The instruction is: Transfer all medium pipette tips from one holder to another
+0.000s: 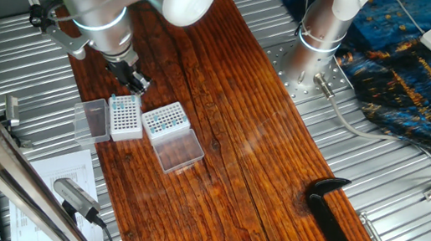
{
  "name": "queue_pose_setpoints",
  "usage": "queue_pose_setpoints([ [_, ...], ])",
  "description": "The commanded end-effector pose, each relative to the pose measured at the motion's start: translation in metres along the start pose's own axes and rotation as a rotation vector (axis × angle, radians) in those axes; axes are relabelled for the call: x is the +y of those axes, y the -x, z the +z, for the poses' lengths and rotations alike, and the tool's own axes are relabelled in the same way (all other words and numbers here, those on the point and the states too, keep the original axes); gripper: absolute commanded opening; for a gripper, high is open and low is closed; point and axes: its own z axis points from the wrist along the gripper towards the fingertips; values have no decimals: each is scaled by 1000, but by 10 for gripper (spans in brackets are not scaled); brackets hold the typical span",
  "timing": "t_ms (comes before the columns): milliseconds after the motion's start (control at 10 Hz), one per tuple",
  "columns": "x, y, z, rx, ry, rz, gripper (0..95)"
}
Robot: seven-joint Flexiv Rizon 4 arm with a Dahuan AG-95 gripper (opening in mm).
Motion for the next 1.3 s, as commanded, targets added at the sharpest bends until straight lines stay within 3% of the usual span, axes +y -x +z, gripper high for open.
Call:
queue_pose_setpoints([
  [100, 9, -5, -8, 0, 10, 10, 0],
  [400, 23, -14, -7, -19, 25, 37, 0],
  [600, 33, -17, -4, -13, 20, 46, 0],
  [900, 40, -26, 8, -23, 21, 52, 0],
  [1300, 48, -29, 22, -34, 15, 61, 0],
])
